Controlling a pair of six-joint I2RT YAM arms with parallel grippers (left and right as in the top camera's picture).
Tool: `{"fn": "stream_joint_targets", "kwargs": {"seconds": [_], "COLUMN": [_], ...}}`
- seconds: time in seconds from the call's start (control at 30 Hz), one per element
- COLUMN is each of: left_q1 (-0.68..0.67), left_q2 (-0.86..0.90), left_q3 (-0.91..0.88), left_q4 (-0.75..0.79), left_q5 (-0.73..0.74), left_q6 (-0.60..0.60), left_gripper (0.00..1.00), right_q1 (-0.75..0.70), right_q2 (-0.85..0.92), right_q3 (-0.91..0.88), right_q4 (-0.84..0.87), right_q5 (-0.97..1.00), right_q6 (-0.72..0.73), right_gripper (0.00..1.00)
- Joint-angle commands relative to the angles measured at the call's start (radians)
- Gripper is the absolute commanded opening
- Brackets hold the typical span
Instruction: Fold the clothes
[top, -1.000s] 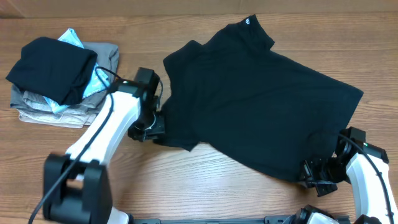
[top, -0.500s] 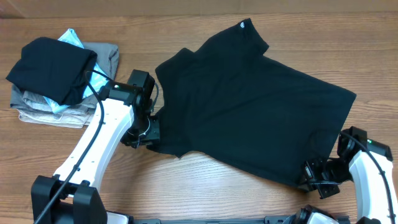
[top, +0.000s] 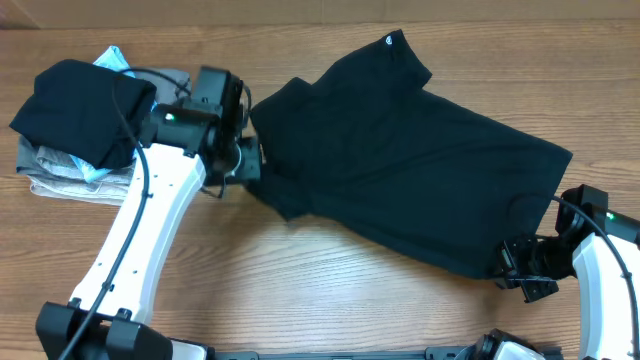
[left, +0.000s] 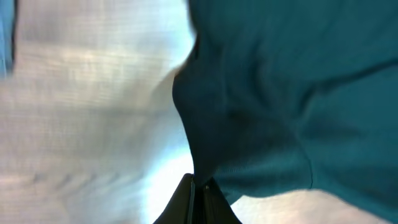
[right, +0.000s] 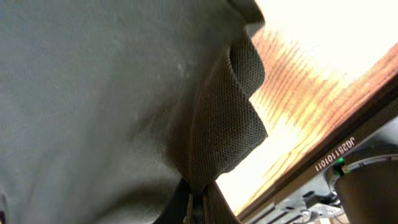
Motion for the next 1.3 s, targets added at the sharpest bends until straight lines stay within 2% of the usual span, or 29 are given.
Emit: {"fn": "stream_joint_targets", "kwargs": {"seconds": [0.0,0.43,0.8,1.27], "left_q1": [0.002,-0.111,-0.142,-0.188], "left_q2": [-0.003,0.117,0.216,0.289], "left_q3": [0.035,0.048,0.068,0.068], "left_q4": [0.04,0.314,0.467,0.653], "left_q5": [-0.005,0.035,0.034,0.028], "left_q6": [0.021,0.05,0.091,0.17], "left_gripper": [0.04,0.04,0.04,0.04], "right_q1": [0.001,0.001,0.001,0.001], "right_q2": [0.001,0.034,0.105,0.105], "right_q3": [0.026,0.026,0.026,0.024], "right_q4": [0.023,0.176,0.36,0.361], "right_q5": [0.016,0.014,0.034,0.241], "right_q6": [0.004,0.05,0.102,0.216], "right_gripper": [0.04,0.04,0.04,0.04]}}
